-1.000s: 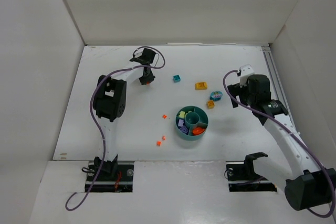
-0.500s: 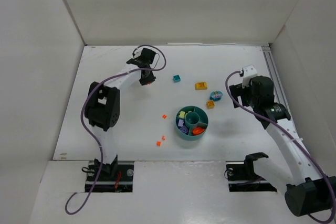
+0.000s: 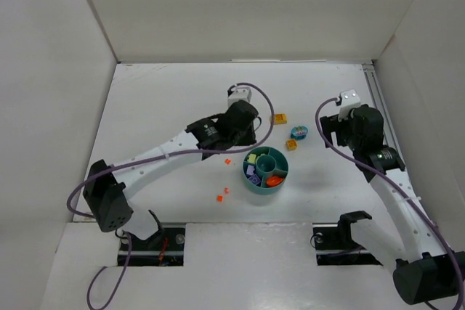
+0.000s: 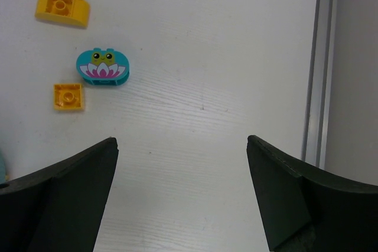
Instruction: Sort the legos into containers by color
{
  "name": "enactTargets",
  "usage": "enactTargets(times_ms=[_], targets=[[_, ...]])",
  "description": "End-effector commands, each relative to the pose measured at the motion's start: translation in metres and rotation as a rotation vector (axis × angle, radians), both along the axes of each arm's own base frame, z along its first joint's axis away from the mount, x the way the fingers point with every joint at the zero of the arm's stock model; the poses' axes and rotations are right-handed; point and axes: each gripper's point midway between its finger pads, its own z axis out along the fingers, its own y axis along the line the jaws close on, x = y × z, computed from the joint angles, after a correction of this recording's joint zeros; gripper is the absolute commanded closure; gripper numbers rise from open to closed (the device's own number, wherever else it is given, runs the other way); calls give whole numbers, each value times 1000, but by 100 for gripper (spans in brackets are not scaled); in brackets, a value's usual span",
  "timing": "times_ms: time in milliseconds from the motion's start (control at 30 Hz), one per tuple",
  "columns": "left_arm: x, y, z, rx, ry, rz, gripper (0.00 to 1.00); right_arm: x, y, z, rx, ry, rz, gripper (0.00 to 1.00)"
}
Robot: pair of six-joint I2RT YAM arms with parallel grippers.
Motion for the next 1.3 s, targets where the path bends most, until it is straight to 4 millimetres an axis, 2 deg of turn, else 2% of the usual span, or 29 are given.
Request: enactTargets(times_ms=[0, 33, 133, 167, 300, 333, 400, 500, 633, 700, 767, 900, 933, 967, 1000, 1033, 1067, 1100, 1133, 1167, 1233, 1267], targets=[[-27, -11, 7, -24, -21, -3, 93, 8, -1, 16, 21, -76, -4, 6], [-44, -22, 11, -40, -22, -46, 93, 9, 1, 21, 28, -95, 4, 6], [-68, -35, 6, -47, 4, -89, 93, 9, 3, 20, 34, -108, 13, 6], [-81, -43, 6, -53, 9, -122, 93, 8, 4, 22, 40, -117, 21, 6], [-109, -64, -6, -36, 42, -204, 93, 7, 4, 25, 41, -126, 21, 6], [-114, -65, -17, -3, 58, -215, 93, 7, 5, 25, 45, -125, 29, 6], [-121, -70, -17, 10, 63, -224, 93, 7, 6, 25, 45, -125, 29, 6], [-121, -72, -21, 27, 63, -215, 87, 6, 5, 27, 46, -134, 29, 6], [-125, -77, -29, 60, 66, -251, 80, 7, 5, 20, 44, -116, 29, 6], [-123, -77, -30, 73, 59, -241, 69, 7, 5, 20, 44, -116, 29, 4], [-121, -76, -32, 90, 57, -232, 53, 7, 7, 20, 39, -116, 41, 4], [-117, -74, -29, 96, 43, -219, 47, 6, 8, 20, 43, -115, 50, 3], [-118, -73, -22, 78, 35, -219, 45, 5, 8, 24, 45, -127, 50, 3], [-115, -71, -18, 74, 21, -209, 43, 2, 7, 26, 28, -131, 59, 3], [-112, -69, -13, 70, 2, -194, 40, 0, 13, 28, 46, -140, 94, 3], [-110, -67, -7, 63, -14, -183, 22, -1, 17, 31, 43, -150, 125, 3], [-103, -57, -2, 57, -37, -139, 12, -5, 29, 38, 46, -173, 210, 3], [-99, -48, -4, 59, -29, -114, 0, -7, 28, 41, 33, -186, 218, 3], [-90, -33, -7, 76, -24, -63, 0, -9, 47, 44, 53, -196, 311, 3], [-67, -4, -13, 65, 2, 55, 0, -14, 62, 47, 47, -210, 386, 3], [-52, 25, -23, 41, 54, 129, 0, -23, 81, 46, 47, -199, 475, 3], [-43, 37, -24, 5, 60, 178, 0, -31, 102, 52, 55, -210, 553, 3]])
